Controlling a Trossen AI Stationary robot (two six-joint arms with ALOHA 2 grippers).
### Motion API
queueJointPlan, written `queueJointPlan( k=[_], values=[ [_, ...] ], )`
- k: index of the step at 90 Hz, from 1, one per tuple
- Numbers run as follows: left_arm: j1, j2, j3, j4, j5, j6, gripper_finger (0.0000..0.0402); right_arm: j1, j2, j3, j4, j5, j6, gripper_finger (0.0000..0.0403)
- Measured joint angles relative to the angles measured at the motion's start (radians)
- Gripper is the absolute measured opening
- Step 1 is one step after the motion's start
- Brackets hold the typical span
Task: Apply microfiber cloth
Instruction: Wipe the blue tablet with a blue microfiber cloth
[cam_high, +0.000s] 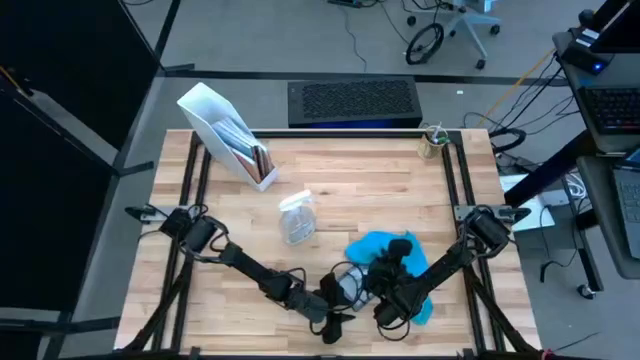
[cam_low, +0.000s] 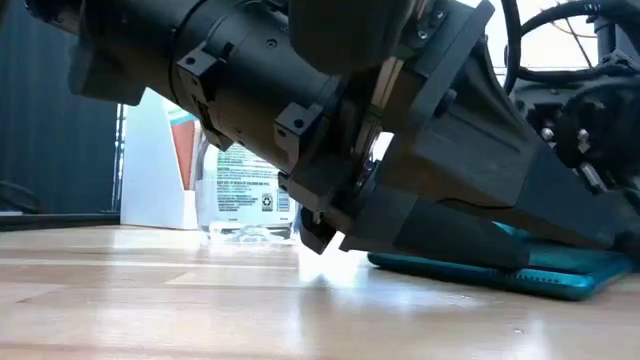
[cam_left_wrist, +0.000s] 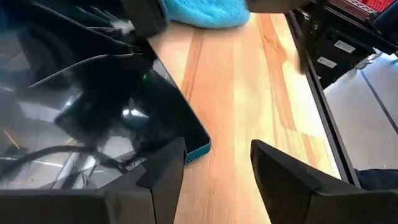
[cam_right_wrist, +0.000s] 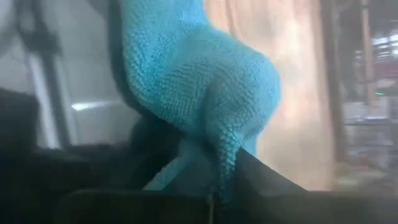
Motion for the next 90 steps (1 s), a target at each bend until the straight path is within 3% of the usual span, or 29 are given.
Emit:
queueJointPlan(
  k=[17,34,44,56,75,90],
  values=[
    [0.000,0.000,0.000,0.000,0.001,0.004,0.0175,0.037,-0.041,-0.001,-0.148,-0.121,0.093,0.0000],
    [0.000,-0.037,-0.002,0.000,0.003,0.029,0.0175,0.093,-0.178,0.044,-0.302,-0.248,0.313,0.0000],
    [-0.004,-0.075,-0.006,-0.030,0.002,0.084,0.0175,0.132,-0.283,0.054,-0.346,-0.271,0.468,0.0013],
    [-0.013,-0.129,-0.008,-0.071,-0.034,0.099,0.0175,0.165,-0.386,0.053,-0.388,-0.326,0.617,0.0068],
    [-0.014,-0.199,-0.005,-0.174,-0.058,0.100,0.0175,0.194,-0.522,0.050,-0.376,-0.394,0.674,0.0193],
    [-0.008,-0.281,-0.003,-0.280,-0.155,0.173,0.0175,0.213,-0.569,0.050,-0.142,-0.346,0.662,0.0259]
  ],
)
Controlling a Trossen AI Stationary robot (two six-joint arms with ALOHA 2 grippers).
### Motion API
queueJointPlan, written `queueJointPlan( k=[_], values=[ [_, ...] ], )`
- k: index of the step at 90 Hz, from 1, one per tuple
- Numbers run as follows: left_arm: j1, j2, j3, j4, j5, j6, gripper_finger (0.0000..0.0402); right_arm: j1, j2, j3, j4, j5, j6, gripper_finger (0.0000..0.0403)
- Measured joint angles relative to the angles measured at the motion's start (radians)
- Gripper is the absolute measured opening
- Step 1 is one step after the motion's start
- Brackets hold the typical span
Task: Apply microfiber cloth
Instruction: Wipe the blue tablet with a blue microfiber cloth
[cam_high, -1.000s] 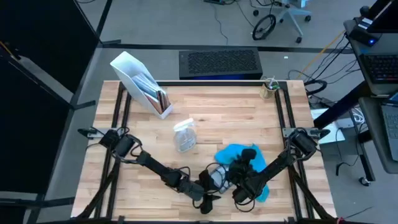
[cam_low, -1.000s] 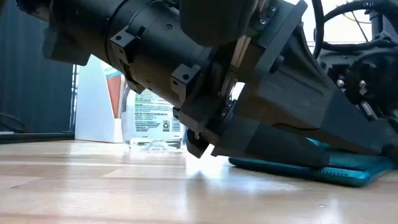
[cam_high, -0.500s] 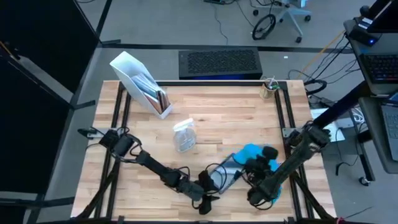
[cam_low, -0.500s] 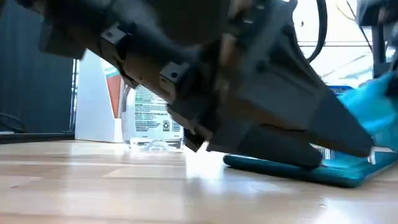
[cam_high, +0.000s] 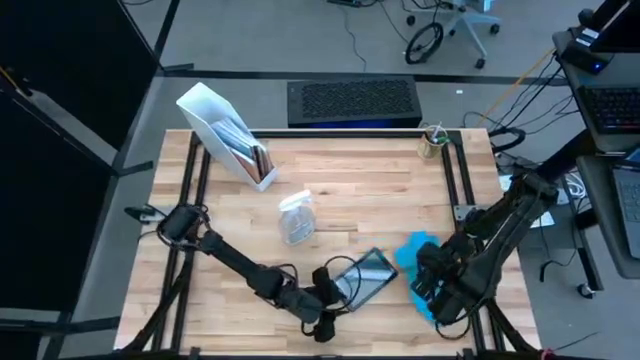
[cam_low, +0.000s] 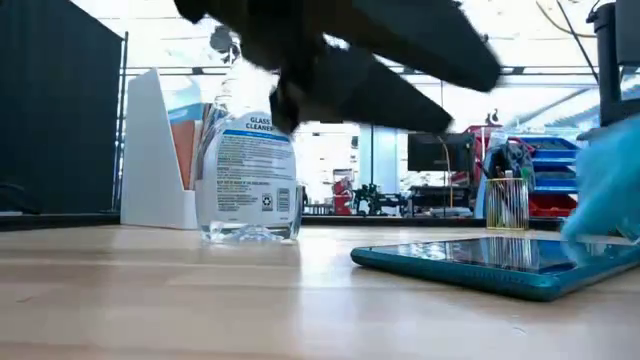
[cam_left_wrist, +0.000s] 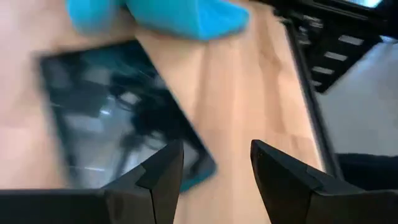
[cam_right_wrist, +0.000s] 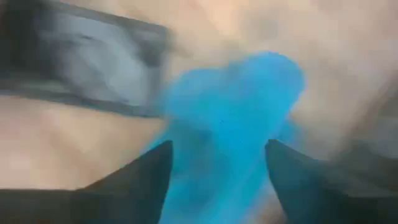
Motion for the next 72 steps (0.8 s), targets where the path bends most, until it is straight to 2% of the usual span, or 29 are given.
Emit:
queueJointPlan(
  k=[12,23,31,44,72],
  values=[
    [0.042,-0.026,0.001,-0.031,-0.031,0.030,0.0175,0.018,0.011,0.000,0.212,0.042,-0.087,0.0282],
    [0.092,-0.026,0.001,-0.072,0.027,-0.018,0.0175,0.045,0.057,-0.005,0.378,0.154,-0.123,0.0287],
    [0.121,-0.009,0.001,-0.141,0.047,-0.065,0.0175,0.055,0.116,-0.022,0.457,0.188,-0.147,0.0287],
    [0.138,0.022,0.000,-0.188,0.054,-0.124,0.0175,0.056,0.248,-0.043,0.524,0.189,-0.139,0.0282],
    [0.140,0.100,0.004,-0.166,0.175,-0.194,0.0175,0.031,0.449,-0.043,0.565,0.210,-0.105,0.0282]
  ],
)
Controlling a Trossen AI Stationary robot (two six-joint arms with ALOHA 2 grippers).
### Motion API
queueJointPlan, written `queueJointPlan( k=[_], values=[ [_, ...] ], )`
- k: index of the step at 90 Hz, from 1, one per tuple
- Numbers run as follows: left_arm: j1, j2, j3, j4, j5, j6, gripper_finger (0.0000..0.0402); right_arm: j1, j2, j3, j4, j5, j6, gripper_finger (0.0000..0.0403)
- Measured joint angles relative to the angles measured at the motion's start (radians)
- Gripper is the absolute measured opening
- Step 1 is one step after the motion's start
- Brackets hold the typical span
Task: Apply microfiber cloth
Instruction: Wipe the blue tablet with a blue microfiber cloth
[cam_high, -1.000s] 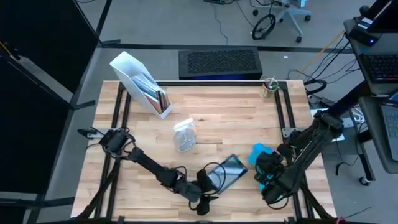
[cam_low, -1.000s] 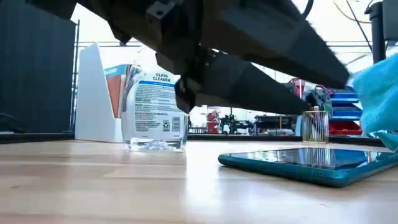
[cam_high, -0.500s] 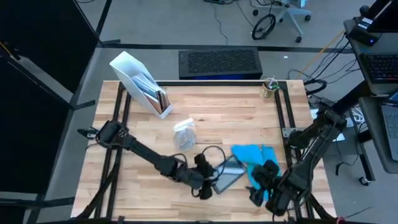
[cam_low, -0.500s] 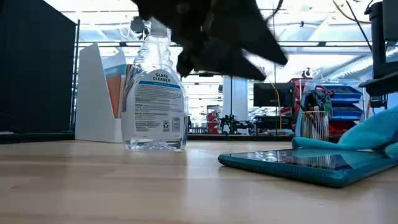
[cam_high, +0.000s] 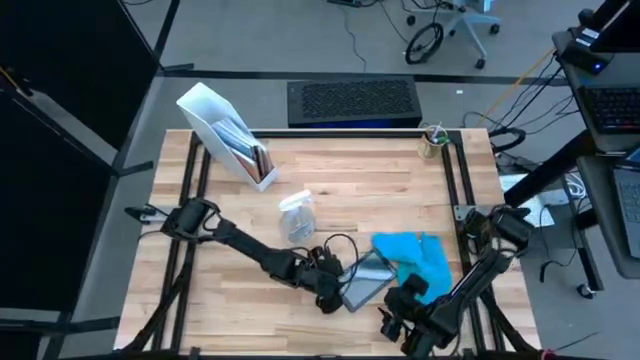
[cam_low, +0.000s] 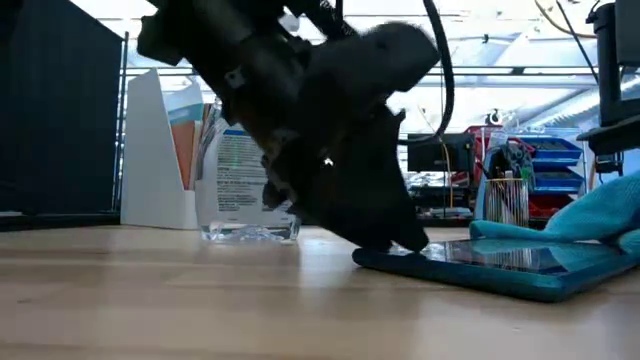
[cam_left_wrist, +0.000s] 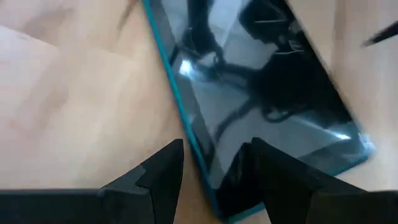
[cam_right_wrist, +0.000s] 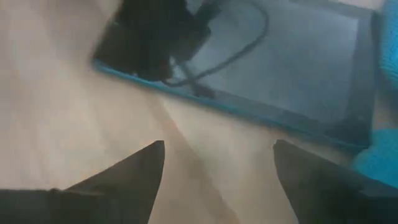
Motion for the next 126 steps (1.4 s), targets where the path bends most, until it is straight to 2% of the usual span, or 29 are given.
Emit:
queueJointPlan(
  k=[11,44,72,79,87,97,105,113,126],
  values=[
    [-0.022,0.001,0.000,0.011,0.007,-0.017,0.0175,-0.005,0.035,0.004,0.002,0.019,-0.040,0.0282],
    [-0.092,0.005,-0.002,0.195,0.042,-0.068,0.0175,-0.031,0.047,0.003,0.007,0.108,-0.226,0.0281],
    [-0.091,0.002,-0.002,0.234,0.056,-0.036,0.0175,-0.122,0.050,0.000,0.051,0.198,-0.438,0.0281],
    [-0.089,-0.010,-0.002,0.195,0.056,-0.027,0.0175,-0.152,0.050,0.000,0.049,0.190,-0.497,0.0281],
    [-0.089,-0.040,-0.002,0.058,0.050,-0.052,0.0175,-0.165,0.049,0.001,0.028,0.155,-0.505,0.0281],
    [-0.097,-0.081,-0.002,-0.143,-0.025,-0.066,0.0175,-0.157,0.048,0.002,0.024,0.149,-0.502,0.0281],
    [-0.110,-0.103,-0.002,-0.237,-0.068,0.006,0.0175,-0.149,0.048,0.002,0.025,0.149,-0.499,0.0281],
    [-0.122,-0.103,-0.004,-0.273,-0.078,0.068,0.0175,-0.149,0.048,0.002,0.025,0.145,-0.483,0.0281],
    [-0.124,-0.075,-0.010,-0.255,-0.072,0.071,0.0175,-0.149,0.048,0.002,0.030,0.143,-0.483,0.0281]
  ],
)
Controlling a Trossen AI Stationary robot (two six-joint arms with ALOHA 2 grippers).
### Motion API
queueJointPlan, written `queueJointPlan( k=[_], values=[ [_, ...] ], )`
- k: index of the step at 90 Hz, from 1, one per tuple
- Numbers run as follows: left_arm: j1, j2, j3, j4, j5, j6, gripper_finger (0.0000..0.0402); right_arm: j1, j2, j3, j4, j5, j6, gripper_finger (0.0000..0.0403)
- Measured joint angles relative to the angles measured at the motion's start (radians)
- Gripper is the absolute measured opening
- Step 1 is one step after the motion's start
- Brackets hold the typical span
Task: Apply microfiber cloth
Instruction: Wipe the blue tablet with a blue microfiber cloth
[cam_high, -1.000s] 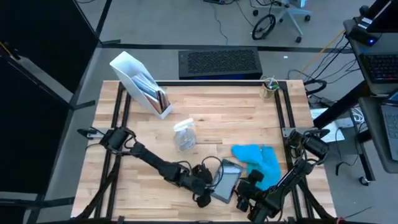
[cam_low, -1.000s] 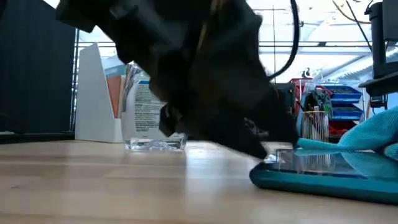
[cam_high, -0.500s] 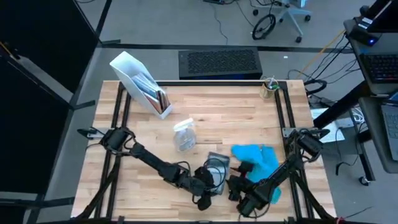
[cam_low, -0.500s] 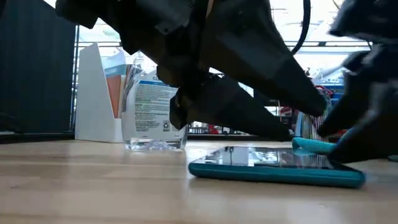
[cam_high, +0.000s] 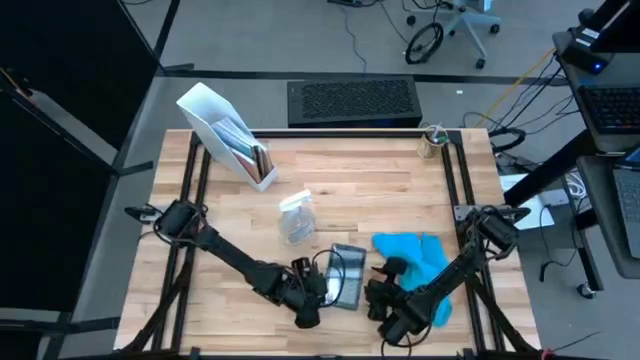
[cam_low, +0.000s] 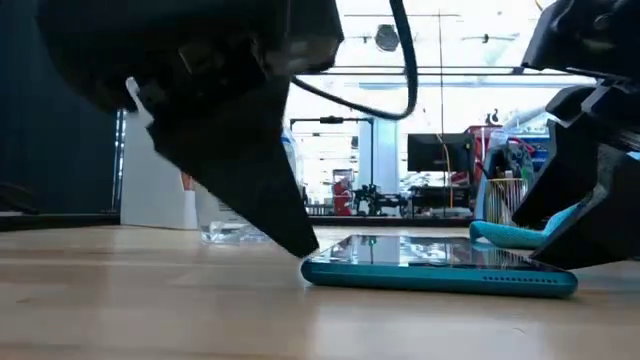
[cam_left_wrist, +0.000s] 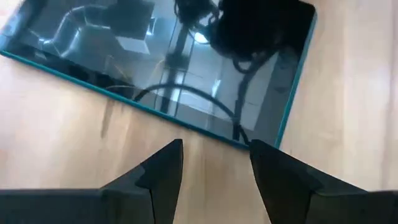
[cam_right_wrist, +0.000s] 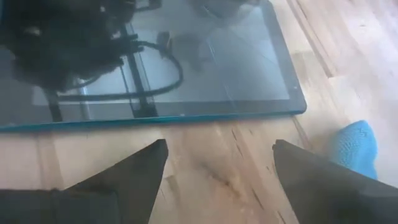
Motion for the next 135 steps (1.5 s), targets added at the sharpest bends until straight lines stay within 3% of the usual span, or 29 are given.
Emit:
queueJointPlan(
  k=[36,51,60,73,83,103,113,123,135],
  values=[
    [-0.008,0.045,-0.002,0.231,0.079,-0.008,0.0175,0.001,0.000,0.002,-0.014,0.009,-0.029,0.0281],
    [-0.005,0.035,0.032,0.202,0.095,-0.028,0.0175,0.008,-0.048,0.088,-0.203,-0.025,-0.035,0.0281],
    [-0.005,0.002,0.074,0.183,0.044,0.014,0.0175,0.023,-0.108,0.151,-0.347,-0.022,-0.019,0.0281],
    [0.022,-0.013,0.089,0.210,-0.040,0.074,0.0175,0.050,-0.232,0.154,-0.502,-0.001,0.114,0.0281],
    [0.074,0.013,0.086,0.203,0.002,0.072,0.0175,0.071,-0.316,0.097,-0.593,-0.011,0.286,0.0281],
    [0.149,0.042,0.023,0.177,-0.031,0.017,0.0175,0.089,-0.431,-0.082,-0.512,-0.184,0.439,0.0281],
    [0.167,0.039,-0.002,0.190,-0.045,-0.048,0.0175,0.112,-0.450,-0.160,-0.458,-0.194,0.522,0.0281],
    [0.161,0.056,-0.023,0.269,-0.050,-0.057,0.0175,0.133,-0.446,-0.225,-0.421,-0.216,0.604,0.0281],
    [0.155,0.083,-0.042,0.370,-0.049,-0.055,0.0175,0.148,-0.446,-0.320,-0.249,-0.306,0.609,0.0281]
  ],
)
